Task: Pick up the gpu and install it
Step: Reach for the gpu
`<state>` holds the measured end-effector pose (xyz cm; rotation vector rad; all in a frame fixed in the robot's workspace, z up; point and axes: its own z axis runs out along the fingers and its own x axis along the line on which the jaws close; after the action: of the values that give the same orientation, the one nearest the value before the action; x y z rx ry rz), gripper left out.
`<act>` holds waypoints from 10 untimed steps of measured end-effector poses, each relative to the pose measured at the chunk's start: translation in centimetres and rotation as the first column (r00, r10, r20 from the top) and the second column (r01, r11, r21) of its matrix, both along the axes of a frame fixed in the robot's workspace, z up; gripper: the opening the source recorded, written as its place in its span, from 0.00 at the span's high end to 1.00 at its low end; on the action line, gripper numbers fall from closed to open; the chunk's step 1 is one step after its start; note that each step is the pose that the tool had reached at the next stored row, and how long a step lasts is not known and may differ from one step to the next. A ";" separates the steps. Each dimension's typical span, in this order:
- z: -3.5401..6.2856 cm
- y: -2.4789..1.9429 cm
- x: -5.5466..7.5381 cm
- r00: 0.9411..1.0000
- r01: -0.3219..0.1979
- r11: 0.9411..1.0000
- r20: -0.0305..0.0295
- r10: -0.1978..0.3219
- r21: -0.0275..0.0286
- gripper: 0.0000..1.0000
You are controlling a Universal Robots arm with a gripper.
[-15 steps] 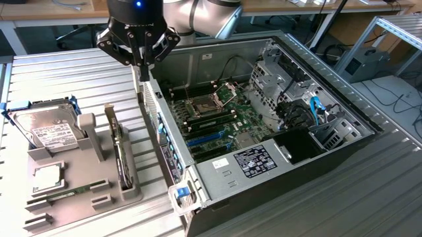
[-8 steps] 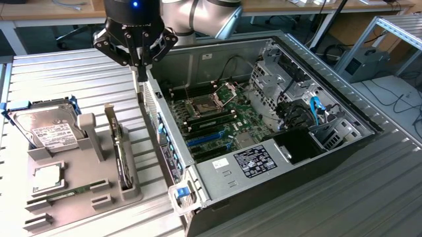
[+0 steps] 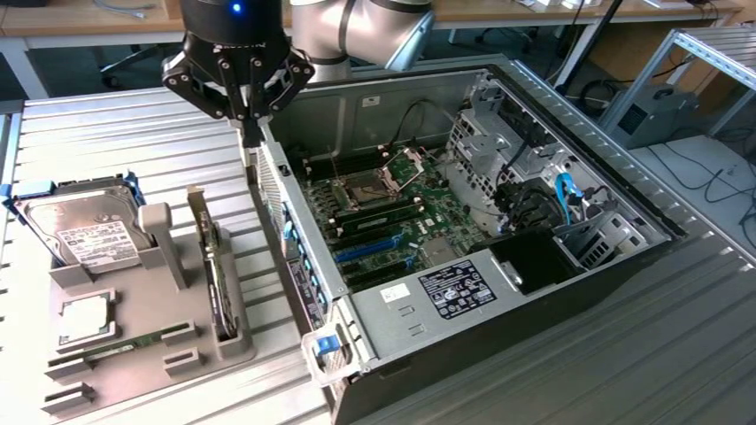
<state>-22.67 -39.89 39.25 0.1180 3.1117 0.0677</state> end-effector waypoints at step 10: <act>-0.01 0.00 -0.5 1.000 0.000 1.000 0.000 0.000 0.000 0.89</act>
<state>-23.21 -39.89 39.24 0.1179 3.1116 0.0677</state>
